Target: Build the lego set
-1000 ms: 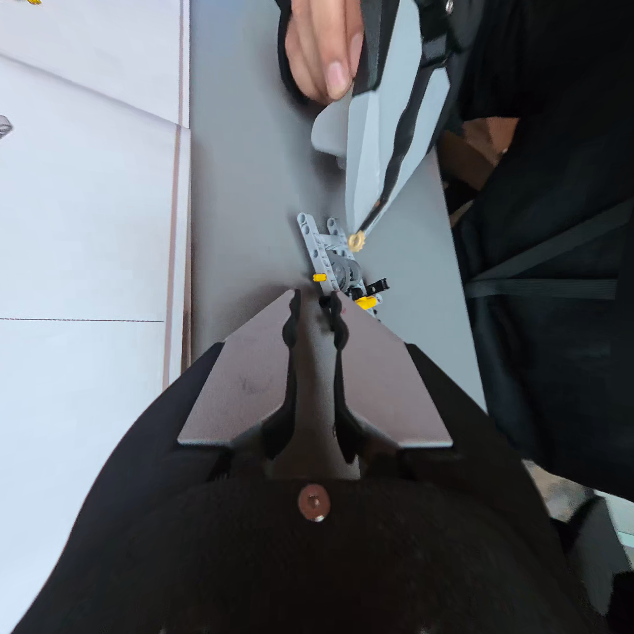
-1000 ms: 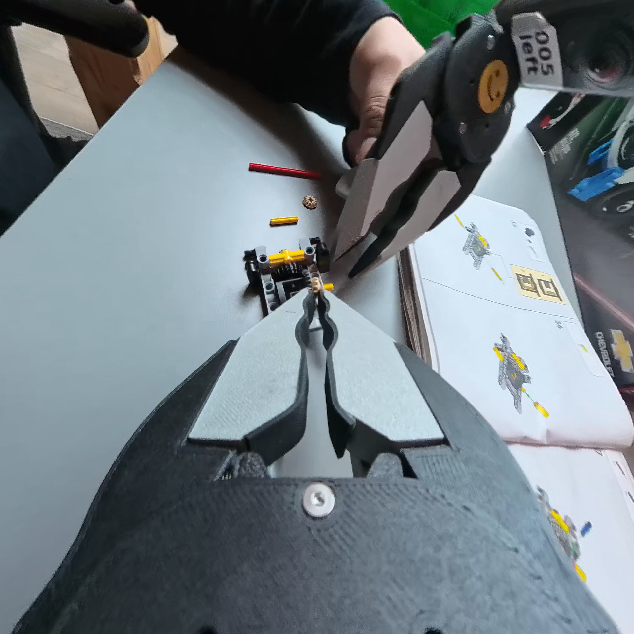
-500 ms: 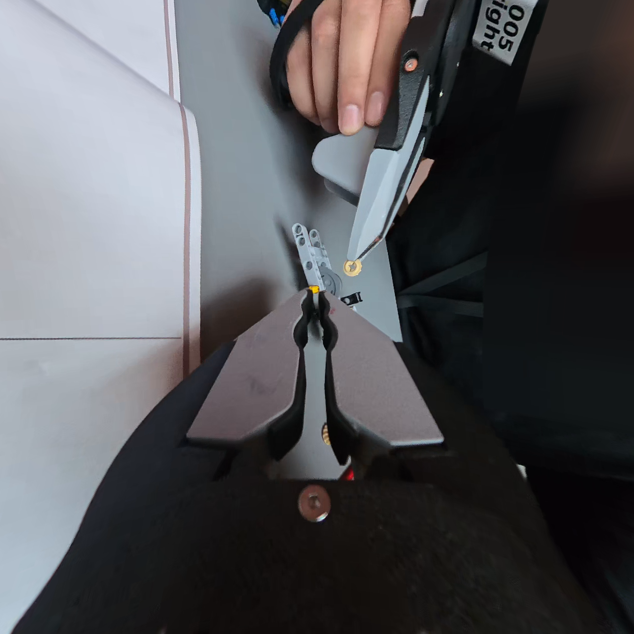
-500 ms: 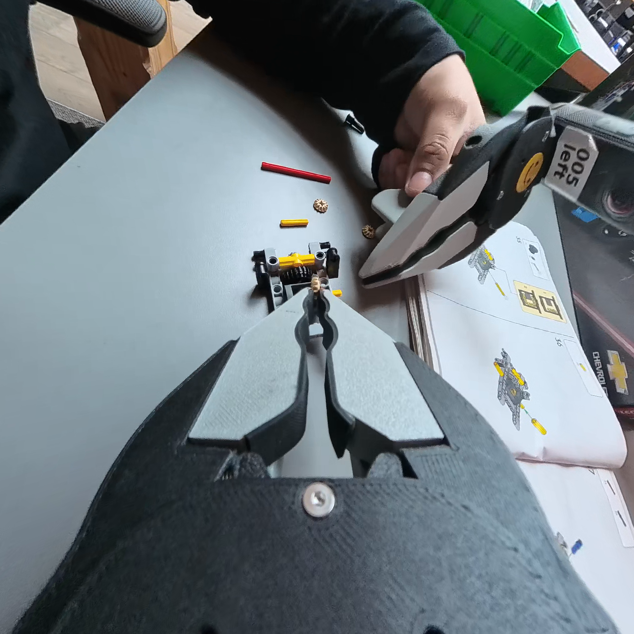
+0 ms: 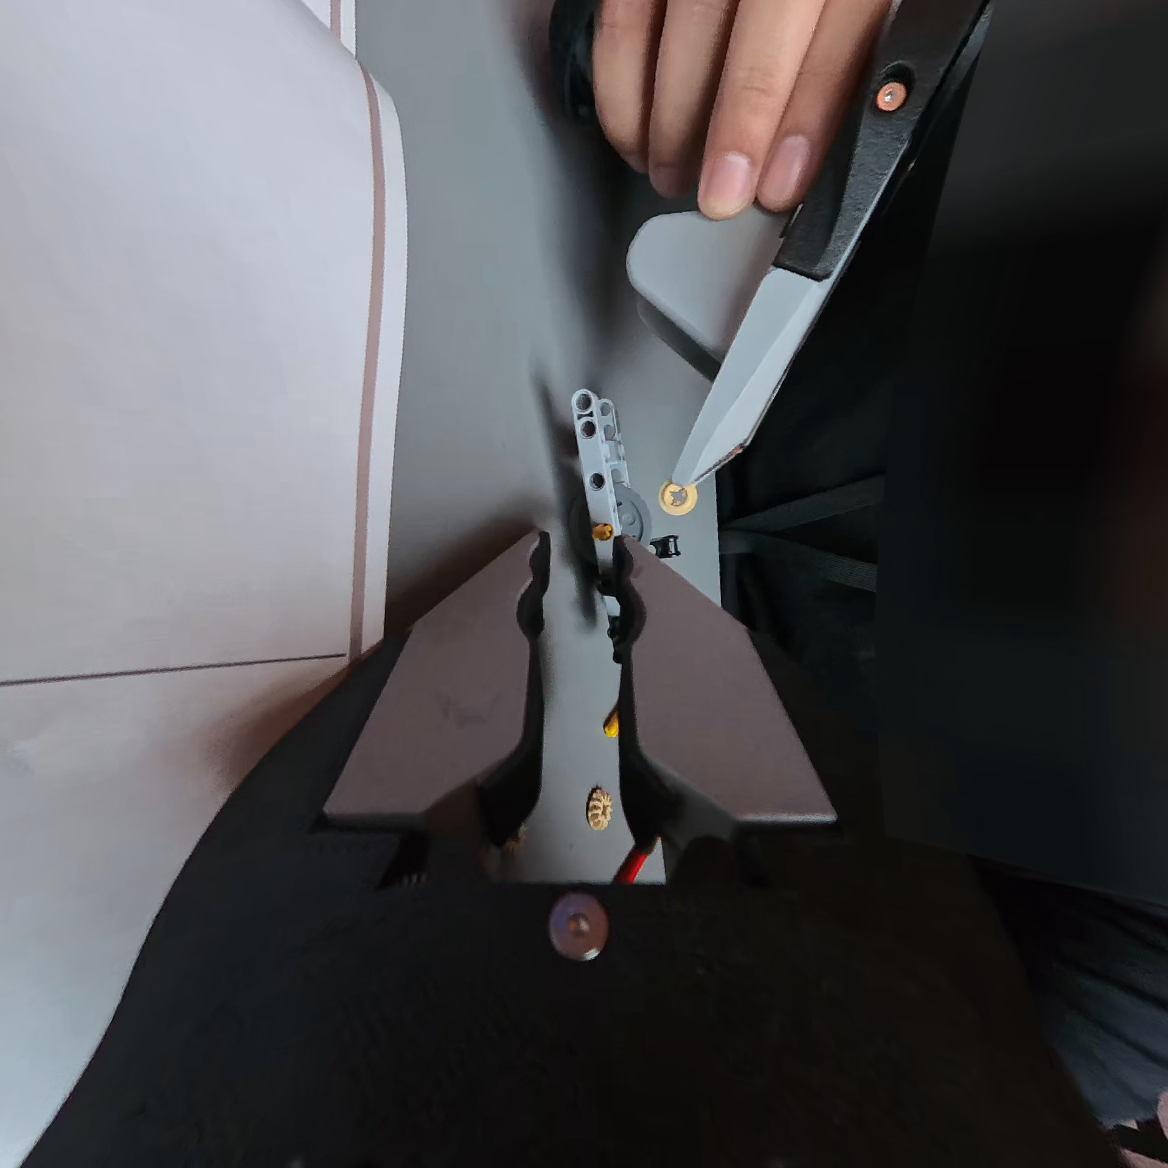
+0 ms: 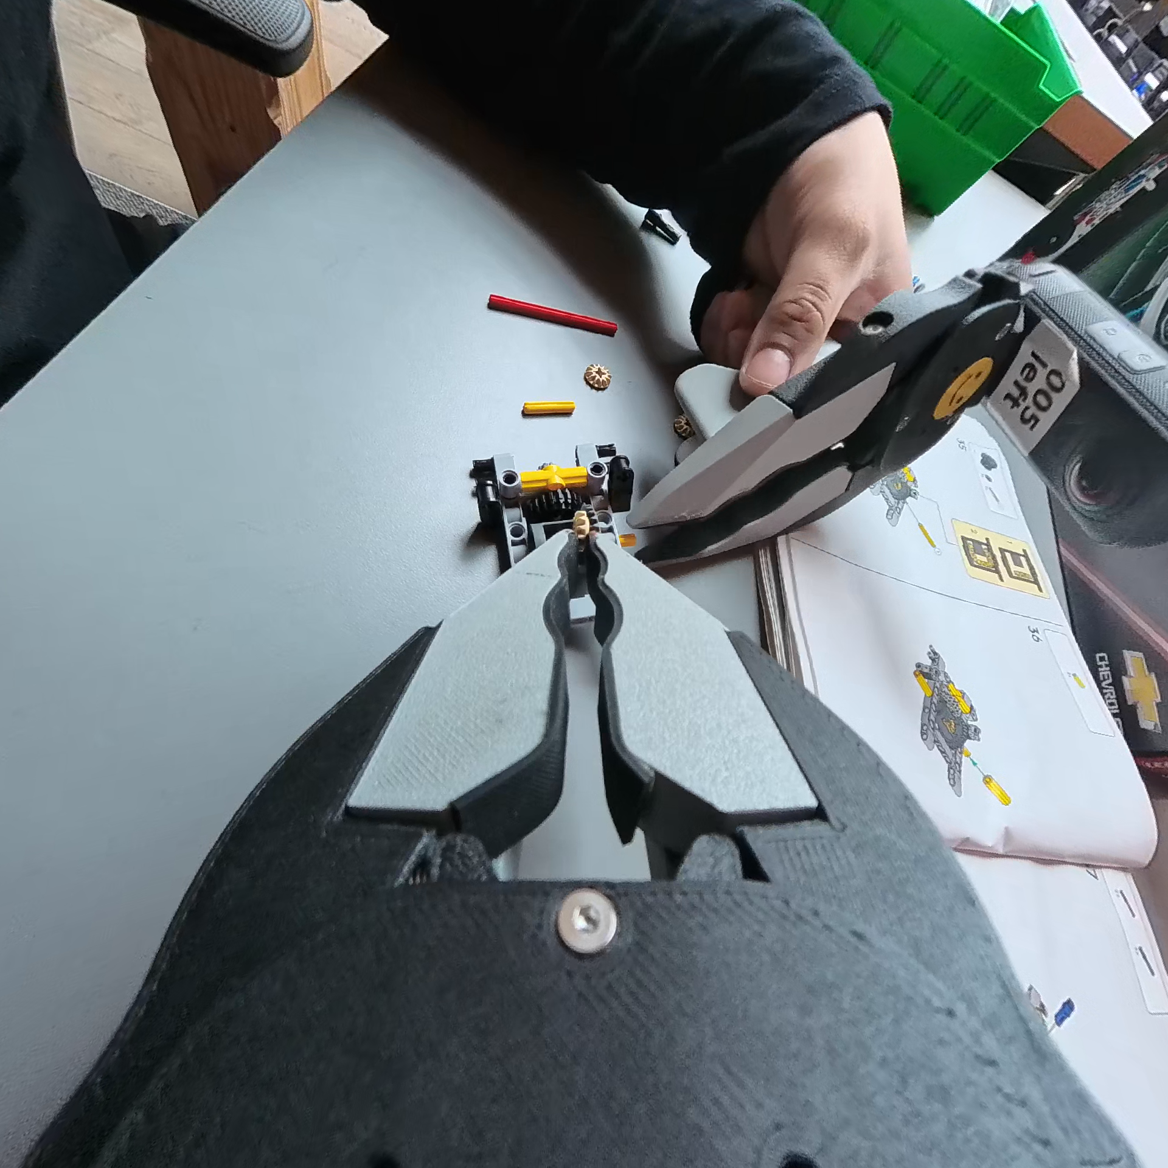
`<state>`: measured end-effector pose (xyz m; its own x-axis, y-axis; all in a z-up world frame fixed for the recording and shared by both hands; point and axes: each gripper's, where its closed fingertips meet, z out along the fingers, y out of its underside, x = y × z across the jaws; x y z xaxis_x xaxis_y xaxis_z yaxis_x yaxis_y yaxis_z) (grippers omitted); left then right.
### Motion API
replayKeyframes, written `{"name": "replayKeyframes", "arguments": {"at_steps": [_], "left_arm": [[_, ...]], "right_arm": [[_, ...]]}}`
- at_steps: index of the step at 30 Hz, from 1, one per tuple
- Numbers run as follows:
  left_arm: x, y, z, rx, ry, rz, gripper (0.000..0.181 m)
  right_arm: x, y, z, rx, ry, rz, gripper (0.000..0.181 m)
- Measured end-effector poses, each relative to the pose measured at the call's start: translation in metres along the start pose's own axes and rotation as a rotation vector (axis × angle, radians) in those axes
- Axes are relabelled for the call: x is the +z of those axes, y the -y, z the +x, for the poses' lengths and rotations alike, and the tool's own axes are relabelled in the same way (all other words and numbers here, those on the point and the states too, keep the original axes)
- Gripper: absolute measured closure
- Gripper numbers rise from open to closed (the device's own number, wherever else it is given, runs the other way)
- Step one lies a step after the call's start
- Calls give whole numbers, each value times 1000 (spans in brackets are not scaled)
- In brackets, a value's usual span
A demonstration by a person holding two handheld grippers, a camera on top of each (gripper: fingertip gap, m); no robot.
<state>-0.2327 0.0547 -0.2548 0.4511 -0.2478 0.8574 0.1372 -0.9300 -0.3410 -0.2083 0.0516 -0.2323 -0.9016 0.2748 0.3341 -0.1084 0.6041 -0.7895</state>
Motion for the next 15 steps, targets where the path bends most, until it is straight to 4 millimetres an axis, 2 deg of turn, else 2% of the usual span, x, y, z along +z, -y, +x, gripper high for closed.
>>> {"name": "replayKeyframes", "arguments": {"at_steps": [15], "left_arm": [[6, -1, 2, -11, -33, -42, 173]], "right_arm": [[2, -1, -2, -10, 5, -8, 181]]}}
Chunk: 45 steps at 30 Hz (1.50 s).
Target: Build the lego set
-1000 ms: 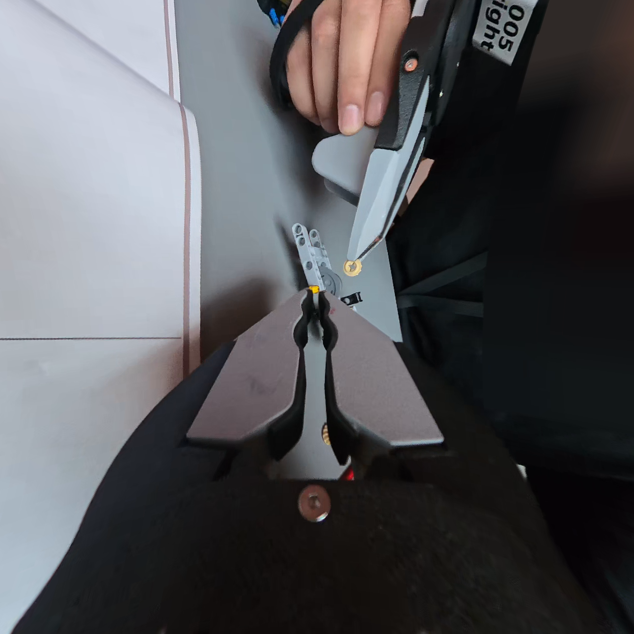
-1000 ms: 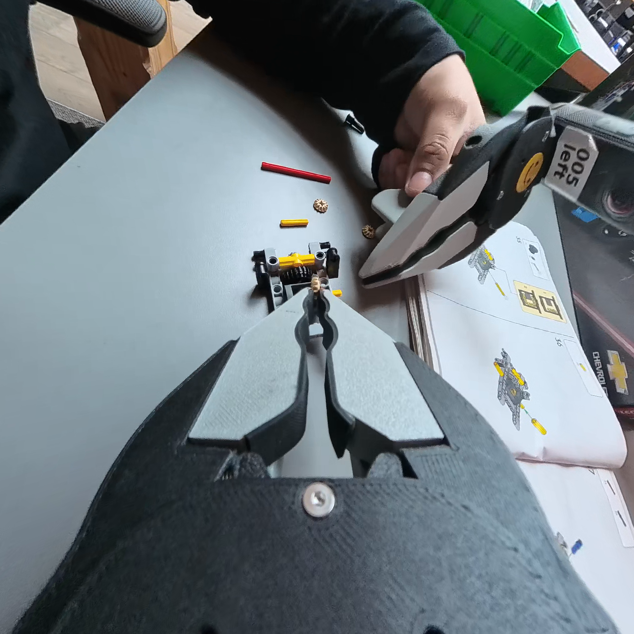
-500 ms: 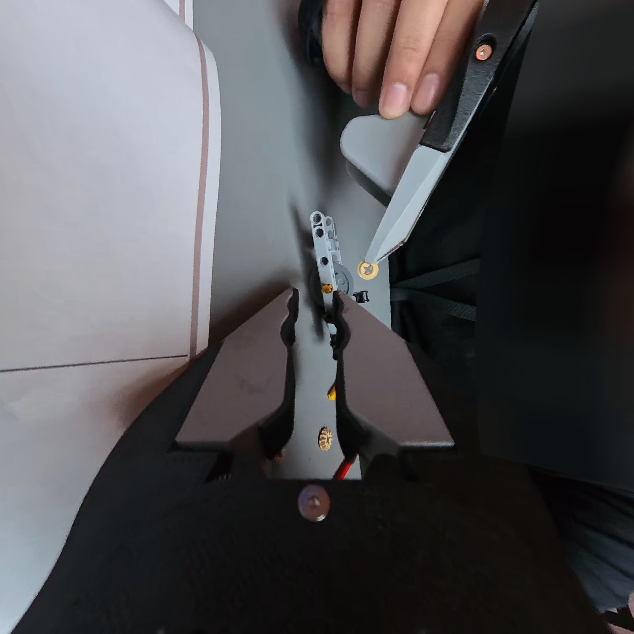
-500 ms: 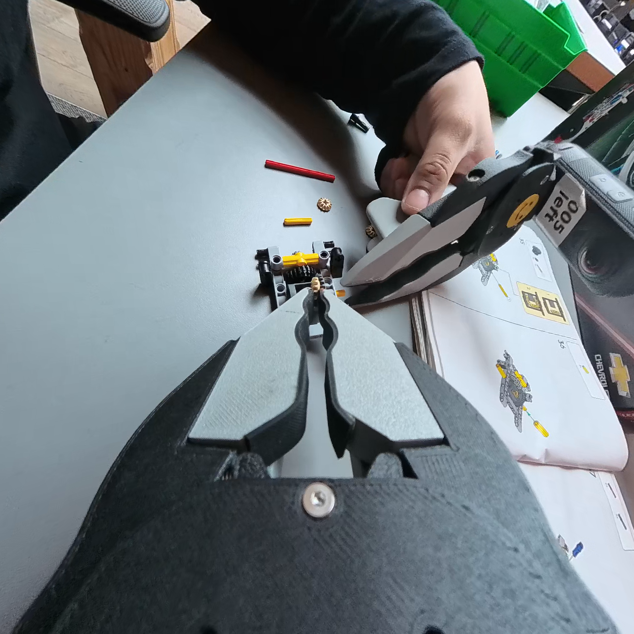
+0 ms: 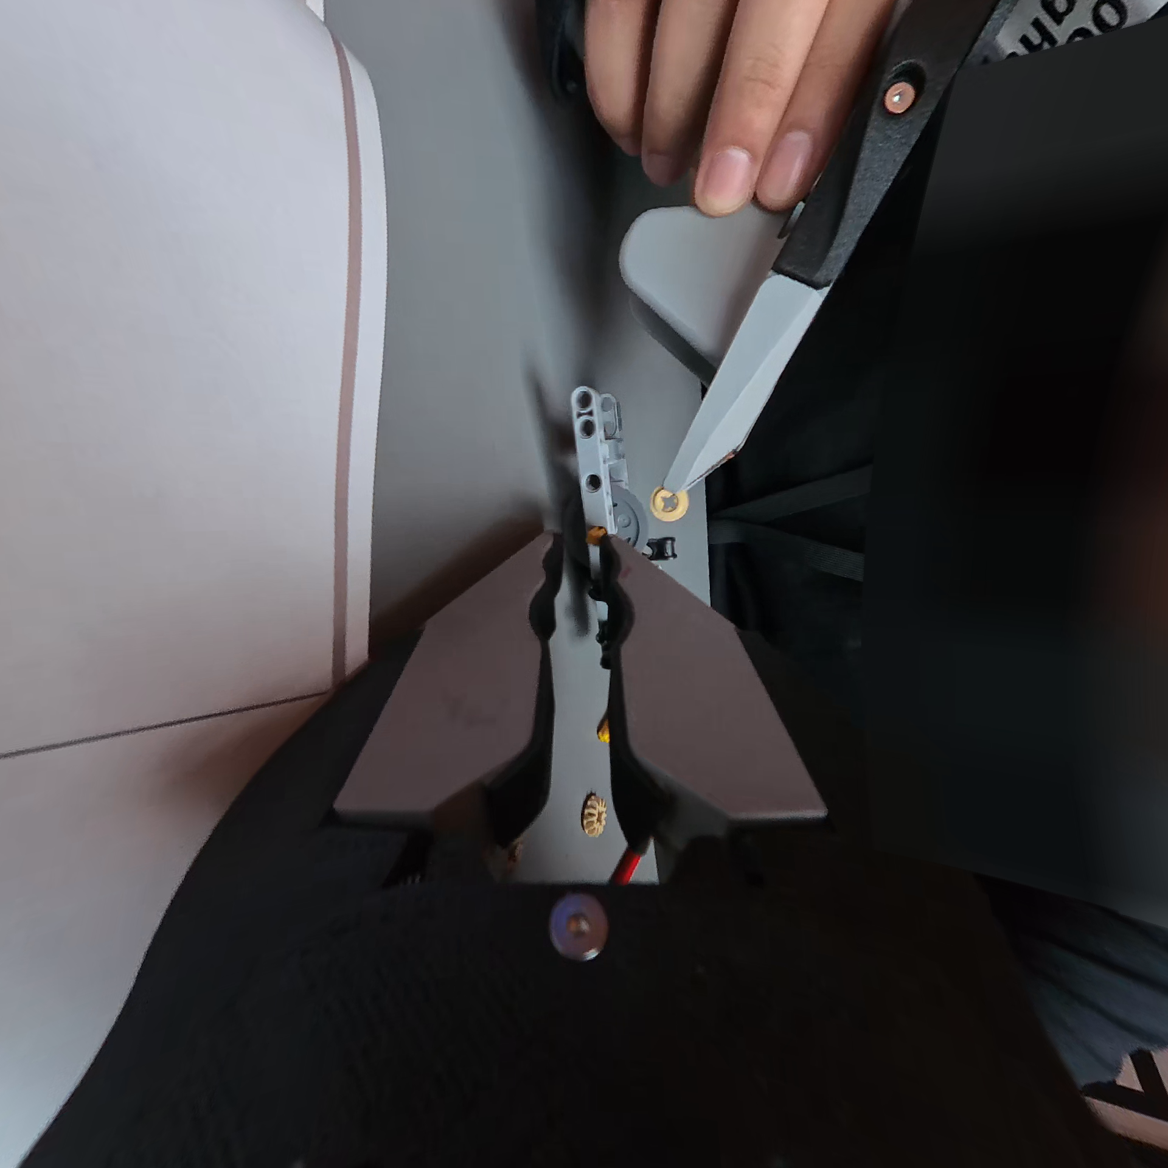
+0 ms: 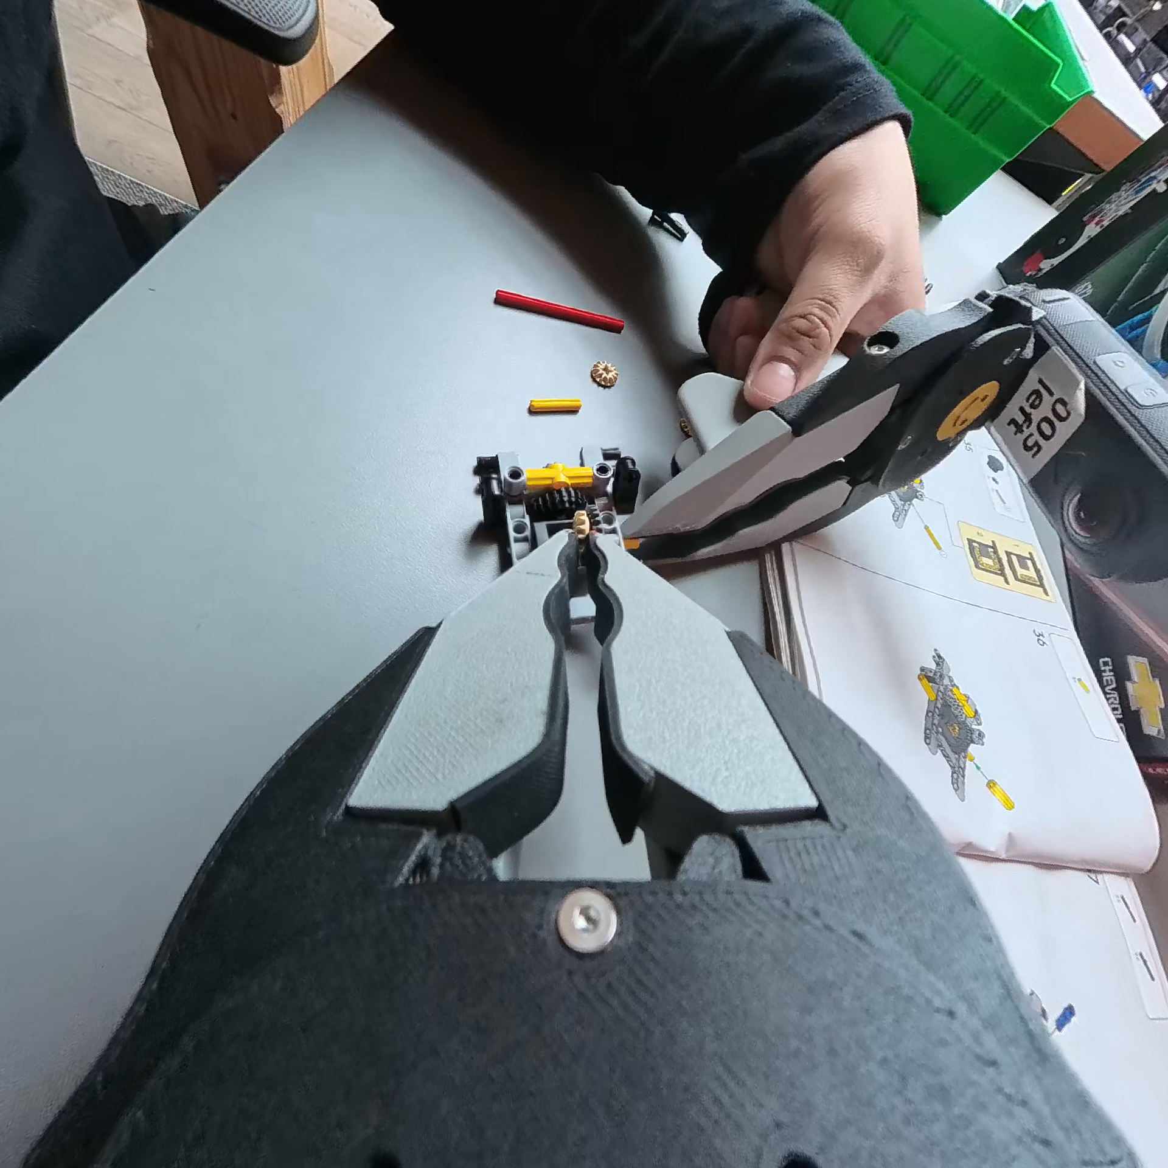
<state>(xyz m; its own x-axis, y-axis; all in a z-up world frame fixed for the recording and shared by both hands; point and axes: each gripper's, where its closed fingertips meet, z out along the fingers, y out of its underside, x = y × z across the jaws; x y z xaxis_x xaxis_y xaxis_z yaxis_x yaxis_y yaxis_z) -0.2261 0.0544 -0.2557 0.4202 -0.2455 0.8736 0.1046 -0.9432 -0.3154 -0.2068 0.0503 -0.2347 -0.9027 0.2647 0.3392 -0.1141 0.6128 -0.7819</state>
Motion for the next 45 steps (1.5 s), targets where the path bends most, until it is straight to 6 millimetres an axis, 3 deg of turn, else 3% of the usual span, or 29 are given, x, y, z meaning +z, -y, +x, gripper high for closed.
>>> {"name": "replayKeyframes", "arguments": {"at_steps": [2, 24, 38, 45], "left_arm": [[0, 0, 3, 10, -14, -2, 180], [-2, 4, 1, 25, -3, 28, 181], [-4, 7, -1, 21, 6, 53, 181], [-4, 9, -2, 21, 13, 58, 181]], "right_arm": [[1, -1, 0, 0, 3, -5, 181], [5, -12, 4, -107, -64, -123, 181], [3, -19, 7, -287, -95, -253, 181], [1, -23, 8, -368, -23, -329, 181]]}}
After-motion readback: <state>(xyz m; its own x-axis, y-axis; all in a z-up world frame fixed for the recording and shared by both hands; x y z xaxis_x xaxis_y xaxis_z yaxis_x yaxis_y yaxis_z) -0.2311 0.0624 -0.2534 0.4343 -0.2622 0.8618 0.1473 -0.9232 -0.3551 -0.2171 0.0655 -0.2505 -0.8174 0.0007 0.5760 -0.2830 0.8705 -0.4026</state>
